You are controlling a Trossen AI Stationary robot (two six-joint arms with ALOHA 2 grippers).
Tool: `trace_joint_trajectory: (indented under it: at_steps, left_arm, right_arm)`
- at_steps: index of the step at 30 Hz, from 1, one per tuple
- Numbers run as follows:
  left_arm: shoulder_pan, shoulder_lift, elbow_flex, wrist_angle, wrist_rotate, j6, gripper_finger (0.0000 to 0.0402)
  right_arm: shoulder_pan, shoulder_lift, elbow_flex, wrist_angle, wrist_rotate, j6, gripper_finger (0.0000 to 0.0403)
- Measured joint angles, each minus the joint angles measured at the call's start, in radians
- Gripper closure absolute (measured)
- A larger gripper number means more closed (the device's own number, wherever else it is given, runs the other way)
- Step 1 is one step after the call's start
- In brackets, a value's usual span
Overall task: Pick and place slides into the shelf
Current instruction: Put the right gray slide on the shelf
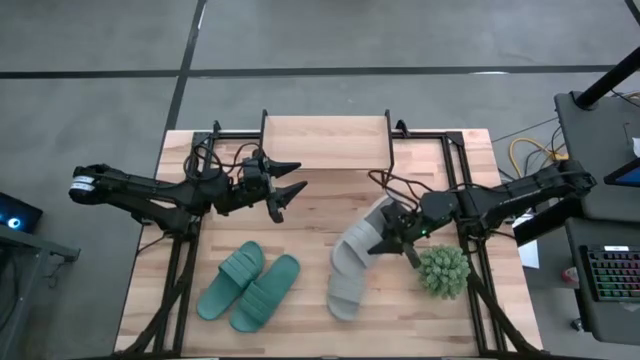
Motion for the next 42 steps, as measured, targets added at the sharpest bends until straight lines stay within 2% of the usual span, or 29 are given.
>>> trace_joint_trajectory:
  at_steps: [17,35,42]
  left_arm:
    - [0.000,0.000,0.000,0.000,0.000,0.000,0.0158]
    - [0.000,0.000,0.000,0.000,-0.001,0.000,0.0158]
    - [0.000,0.000,0.000,0.000,-0.008,0.000,0.0158]
  right_arm:
    - [0.000,-0.001,0.127,-0.009,0.069,-0.175,0.0394]
    - [0.000,0.000,0.235,-0.009,0.287,-0.320,0.0393]
    - [0.000,0.000,0.275,-0.007,0.416,-0.397,0.0392]
